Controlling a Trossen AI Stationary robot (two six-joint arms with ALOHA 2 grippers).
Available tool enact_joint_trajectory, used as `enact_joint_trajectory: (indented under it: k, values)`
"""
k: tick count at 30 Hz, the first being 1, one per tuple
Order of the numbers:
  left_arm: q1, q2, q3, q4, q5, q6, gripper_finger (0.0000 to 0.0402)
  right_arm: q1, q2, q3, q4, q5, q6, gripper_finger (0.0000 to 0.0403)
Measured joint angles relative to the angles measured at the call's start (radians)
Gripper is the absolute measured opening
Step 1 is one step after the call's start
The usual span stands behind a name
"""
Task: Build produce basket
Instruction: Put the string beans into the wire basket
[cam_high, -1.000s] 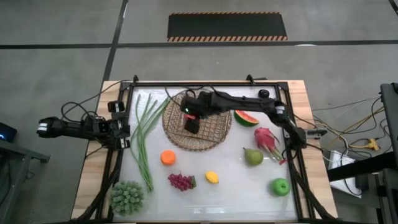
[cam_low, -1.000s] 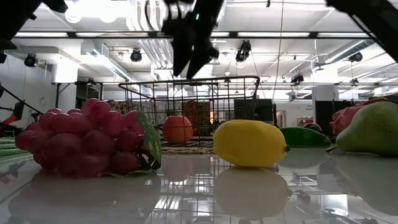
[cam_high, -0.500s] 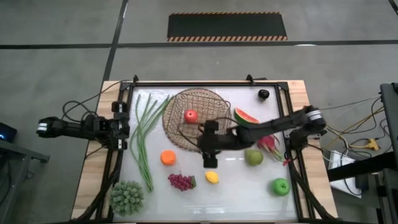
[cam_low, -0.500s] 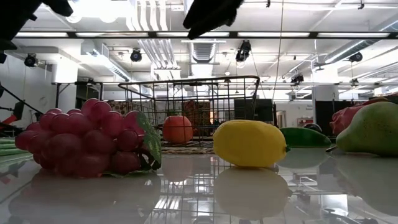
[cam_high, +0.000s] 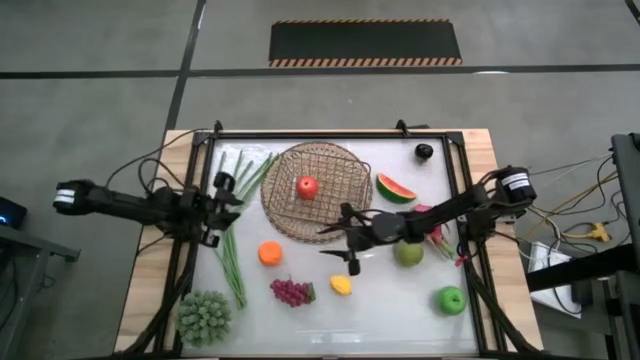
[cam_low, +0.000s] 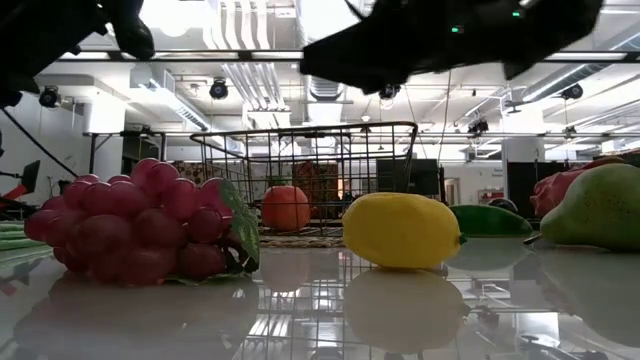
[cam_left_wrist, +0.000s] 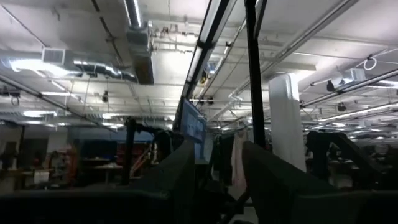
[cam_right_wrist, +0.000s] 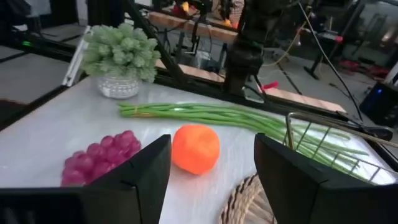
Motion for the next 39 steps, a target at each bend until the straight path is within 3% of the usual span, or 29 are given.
enact_joint_trajectory:
  k: [9, 20, 24, 30, 39]
  values:
    - [0.0, 0.139, 0.075, 0.037, -0.014, -0.146, 0.0118, 0.006, -0.177, -0.095, -0.043, -0.011, -0.077, 0.0192]
    - [-0.102, 0.291, 0.209, -0.105, -0.013, -0.241, 0.0118, 0.029, -0.405, -0.16, -0.262, -0.01, -0.061, 0.0187]
    - [-0.158, 0.345, 0.31, -0.275, -0.041, -0.241, 0.0118, 0.04, -0.459, -0.198, -0.267, -0.01, -0.074, 0.0187]
    - [-0.224, 0.437, 0.504, -0.666, -0.079, -0.249, 0.0118, 0.039, -0.527, -0.261, -0.267, -0.01, -0.075, 0.0183]
    - [-0.282, 0.582, 0.767, -1.257, -0.087, -0.45, 0.0118, 0.039, -0.558, -0.288, -0.259, -0.009, -0.085, 0.0182]
